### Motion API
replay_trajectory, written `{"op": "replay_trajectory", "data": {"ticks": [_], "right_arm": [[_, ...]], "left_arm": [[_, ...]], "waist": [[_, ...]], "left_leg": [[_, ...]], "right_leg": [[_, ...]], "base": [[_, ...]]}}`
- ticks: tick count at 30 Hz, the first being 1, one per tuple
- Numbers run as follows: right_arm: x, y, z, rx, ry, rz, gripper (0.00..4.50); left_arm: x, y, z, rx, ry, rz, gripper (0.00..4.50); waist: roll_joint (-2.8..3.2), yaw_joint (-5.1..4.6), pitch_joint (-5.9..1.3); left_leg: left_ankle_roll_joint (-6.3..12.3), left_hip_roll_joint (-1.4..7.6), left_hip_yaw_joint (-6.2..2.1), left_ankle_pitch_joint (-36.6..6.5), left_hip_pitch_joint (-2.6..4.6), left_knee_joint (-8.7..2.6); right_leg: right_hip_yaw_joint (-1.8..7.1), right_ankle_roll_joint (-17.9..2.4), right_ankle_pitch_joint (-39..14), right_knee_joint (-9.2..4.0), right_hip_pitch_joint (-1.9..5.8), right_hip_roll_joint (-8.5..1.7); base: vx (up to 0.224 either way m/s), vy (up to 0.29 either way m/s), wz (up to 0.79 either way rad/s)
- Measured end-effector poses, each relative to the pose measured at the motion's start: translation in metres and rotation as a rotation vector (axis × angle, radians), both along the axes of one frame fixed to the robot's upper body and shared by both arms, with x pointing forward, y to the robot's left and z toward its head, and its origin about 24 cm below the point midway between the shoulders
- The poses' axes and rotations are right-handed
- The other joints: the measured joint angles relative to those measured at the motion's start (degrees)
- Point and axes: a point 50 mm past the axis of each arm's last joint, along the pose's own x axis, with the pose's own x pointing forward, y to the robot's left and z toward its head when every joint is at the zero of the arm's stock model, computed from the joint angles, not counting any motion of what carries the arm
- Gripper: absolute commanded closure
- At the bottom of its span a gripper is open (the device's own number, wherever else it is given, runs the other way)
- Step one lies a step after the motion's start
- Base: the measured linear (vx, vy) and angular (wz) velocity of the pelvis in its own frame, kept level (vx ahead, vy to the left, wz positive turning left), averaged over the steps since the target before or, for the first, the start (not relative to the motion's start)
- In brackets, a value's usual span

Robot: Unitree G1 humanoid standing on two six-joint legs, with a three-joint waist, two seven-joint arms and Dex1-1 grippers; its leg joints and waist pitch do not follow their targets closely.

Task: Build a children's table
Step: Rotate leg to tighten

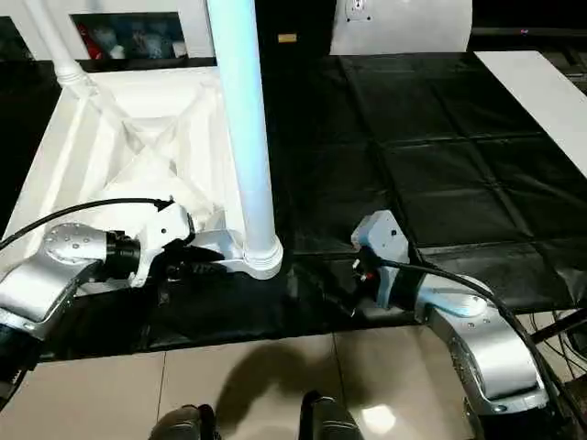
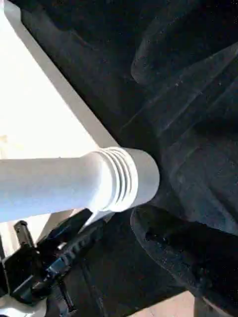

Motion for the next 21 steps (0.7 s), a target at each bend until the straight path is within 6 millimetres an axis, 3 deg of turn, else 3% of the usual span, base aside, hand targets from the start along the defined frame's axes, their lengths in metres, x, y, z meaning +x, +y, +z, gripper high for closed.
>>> {"op": "replay_trajectory", "data": {"ticks": [6, 13, 17, 19, 21], "right_arm": [[0.002, 0.003, 0.004, 0.0, -0.01, 0.028, 0.0], [0.015, 0.013, 0.009, 0.009, -0.017, 0.111, 0.0], [0.025, 0.023, 0.013, 0.046, -0.01, 0.223, 0.18], [0.027, 0.026, 0.014, 0.069, -0.003, 0.276, 0.18], [0.031, 0.027, 0.013, 0.075, 0.022, 0.336, 0.46]], "left_arm": [[0.0, 0.001, 0.0, 0.01, -0.005, -0.022, 4.41], [0.0, 0.002, 0.002, 0.058, -0.063, -0.126, 4.49], [-0.004, 0.001, 0.0, 0.054, -0.072, -0.213, 4.5], [-0.006, -0.002, -0.001, 0.052, -0.076, -0.253, 4.5], [-0.007, -0.004, -0.002, 0.044, -0.078, -0.295, 4.5]], "waist": [[0.05, -0.05, -0.05], [0.09, -0.34, -0.07], [0.14, 0.09, -0.1], [0.14, 0.78, -0.11], [0.13, 1.5, -0.12]], "left_leg": [[0.0, 0.0, 0.0, 0.0, 0.0, 0.0], [0.01, 0.02, 0.01, 0.0, -0.03, -0.03], [0.0, 0.02, 0.03, 0.0, -0.03, -0.01], [0.01, -0.01, 0.04, 0.0, -0.06, -0.01], [0.02, -0.03, 0.05, 0.0, -0.07, 0.04]], "right_leg": [[0.0, 0.0, 0.0, 0.0, 0.0, 0.0], [0.02, 0.0, 0.0, 0.02, -0.04, 0.01], [-0.01, -0.1, 0.0, 0.02, -0.03, 0.0], [-0.01, -0.1, 0.0, 0.03, -0.03, -0.04], [-0.01, -0.3, 0.1, 0.04, -0.02, -0.07]], "base": [[0.0, 0.0, 0.0], [0.0, 0.0, 0.0], [0.0, 0.0, 0.0], [0.0, 0.0, 0.0], [0.0, 0.0, 0.0]]}}
